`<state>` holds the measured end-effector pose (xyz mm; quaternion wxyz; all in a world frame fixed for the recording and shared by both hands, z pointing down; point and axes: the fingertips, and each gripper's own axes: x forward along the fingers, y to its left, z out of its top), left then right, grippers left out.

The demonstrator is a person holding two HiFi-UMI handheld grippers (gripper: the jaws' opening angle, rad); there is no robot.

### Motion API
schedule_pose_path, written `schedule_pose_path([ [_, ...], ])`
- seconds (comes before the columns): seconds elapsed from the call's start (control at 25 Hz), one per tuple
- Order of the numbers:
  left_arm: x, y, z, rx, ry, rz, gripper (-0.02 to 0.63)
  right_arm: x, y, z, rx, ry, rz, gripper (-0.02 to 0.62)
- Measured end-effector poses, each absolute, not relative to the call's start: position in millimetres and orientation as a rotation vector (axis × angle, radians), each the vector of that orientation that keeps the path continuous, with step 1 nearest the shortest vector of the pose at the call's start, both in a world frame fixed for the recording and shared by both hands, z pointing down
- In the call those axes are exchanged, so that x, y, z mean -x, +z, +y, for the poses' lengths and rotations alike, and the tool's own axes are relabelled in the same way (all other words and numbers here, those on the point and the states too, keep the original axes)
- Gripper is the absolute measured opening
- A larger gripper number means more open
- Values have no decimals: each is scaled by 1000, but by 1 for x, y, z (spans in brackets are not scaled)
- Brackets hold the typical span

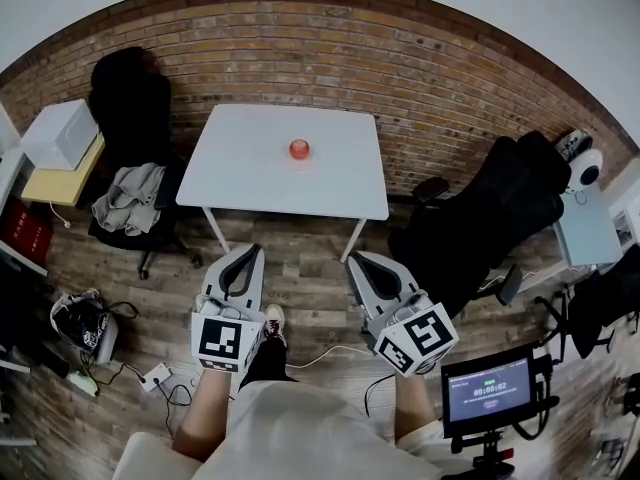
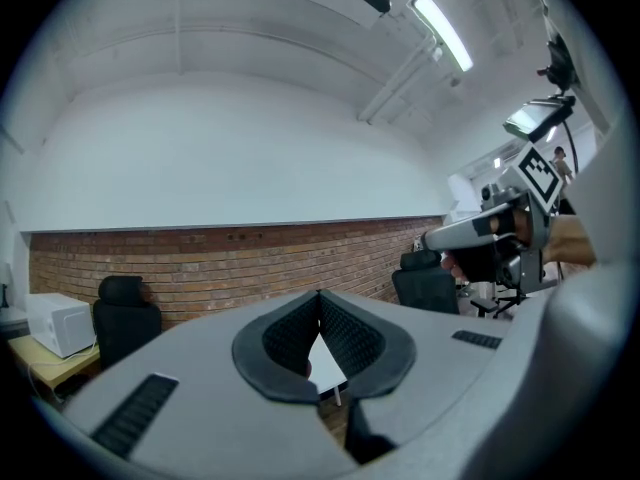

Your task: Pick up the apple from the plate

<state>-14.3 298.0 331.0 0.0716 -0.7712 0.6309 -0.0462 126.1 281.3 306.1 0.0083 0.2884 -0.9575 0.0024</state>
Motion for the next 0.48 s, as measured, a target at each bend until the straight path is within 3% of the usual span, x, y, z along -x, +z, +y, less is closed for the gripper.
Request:
schedule_pose_path([
  [0.48,76,332,154,2352,-153,1865,5,-73,306,134,-1009,25,-2942,2],
])
